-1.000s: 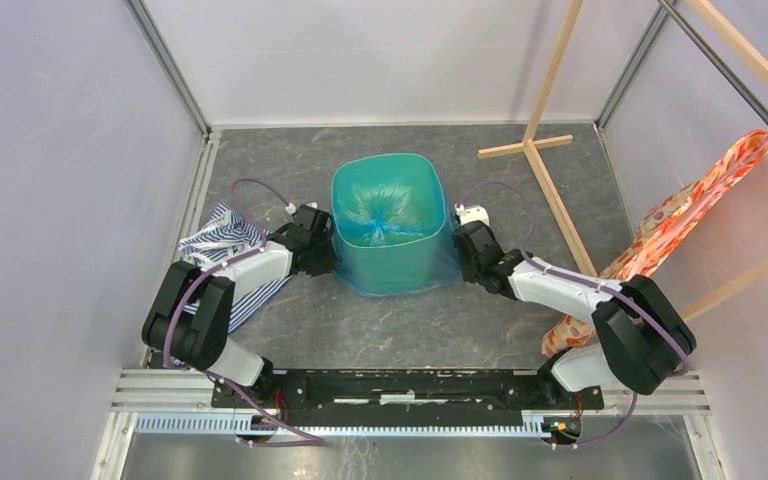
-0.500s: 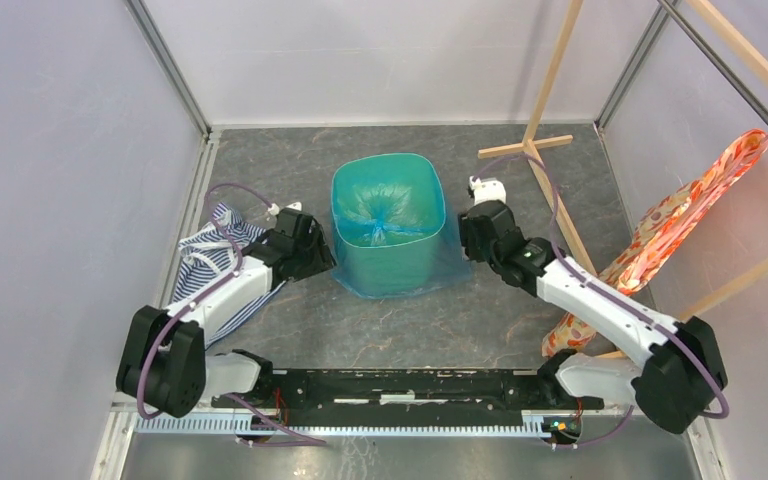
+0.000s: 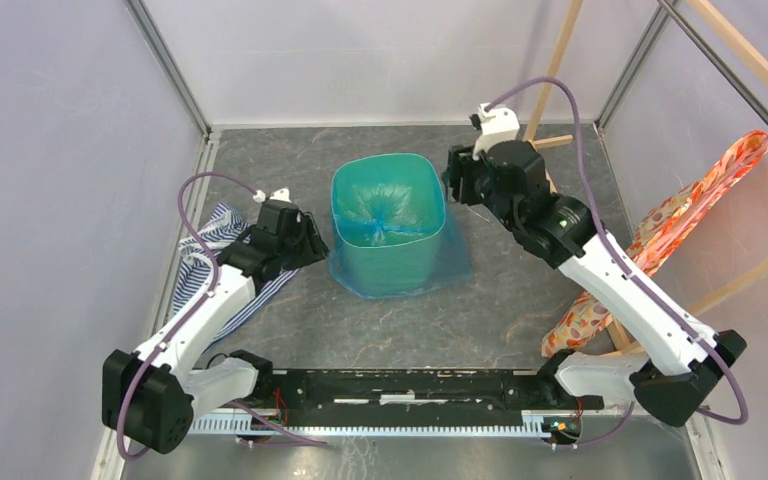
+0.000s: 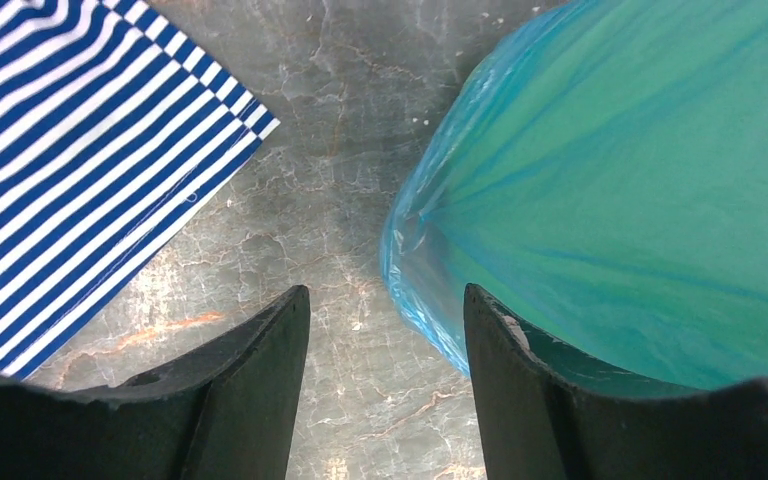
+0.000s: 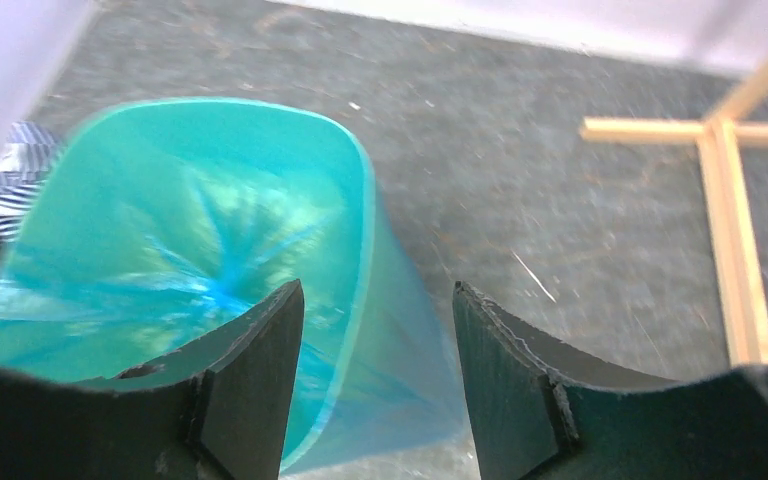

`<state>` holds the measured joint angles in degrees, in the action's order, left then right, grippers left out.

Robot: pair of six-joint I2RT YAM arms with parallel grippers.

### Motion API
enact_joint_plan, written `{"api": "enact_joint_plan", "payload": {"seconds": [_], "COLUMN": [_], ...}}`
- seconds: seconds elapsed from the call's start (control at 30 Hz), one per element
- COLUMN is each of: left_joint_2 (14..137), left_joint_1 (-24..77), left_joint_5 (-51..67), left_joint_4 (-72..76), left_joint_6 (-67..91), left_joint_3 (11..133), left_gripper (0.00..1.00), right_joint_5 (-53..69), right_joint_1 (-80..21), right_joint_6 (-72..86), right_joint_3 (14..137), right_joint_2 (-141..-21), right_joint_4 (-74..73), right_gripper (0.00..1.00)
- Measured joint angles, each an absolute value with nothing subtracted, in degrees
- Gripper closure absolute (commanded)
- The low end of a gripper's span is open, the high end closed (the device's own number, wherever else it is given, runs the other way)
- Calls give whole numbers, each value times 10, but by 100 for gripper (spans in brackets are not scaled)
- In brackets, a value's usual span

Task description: Put the trash bags into the trash bin

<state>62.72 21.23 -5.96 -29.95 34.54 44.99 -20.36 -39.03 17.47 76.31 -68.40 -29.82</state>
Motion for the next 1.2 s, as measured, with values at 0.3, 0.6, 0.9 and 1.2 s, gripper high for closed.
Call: {"api": "enact_joint_plan", "payload": {"seconds": [0.3,0.6,0.9,1.2], "left_joint_2": [606,596,596,596], "left_joint_1": [212,212,212,212], "left_joint_5": [-58,-41,-25,-24], "left_joint_4": [-330,-341,-342,-342], "left_joint_6": [319,311,307,305], "left_joint_3": [495,510,510,510], "left_gripper": [36,36,36,36], "right_joint_5": [-176,-126,-88,-80], "right_joint_1": [-467,-476,-476,-476], "right_joint_6": [140,114,91,82], "right_joint_3": [961,1040,1076,1071], "right_joint_2": [-816,-959,-1064,-1100], "right_joint_4": [-337,-401,-457,-462], "right_gripper": [36,34,32,31]}}
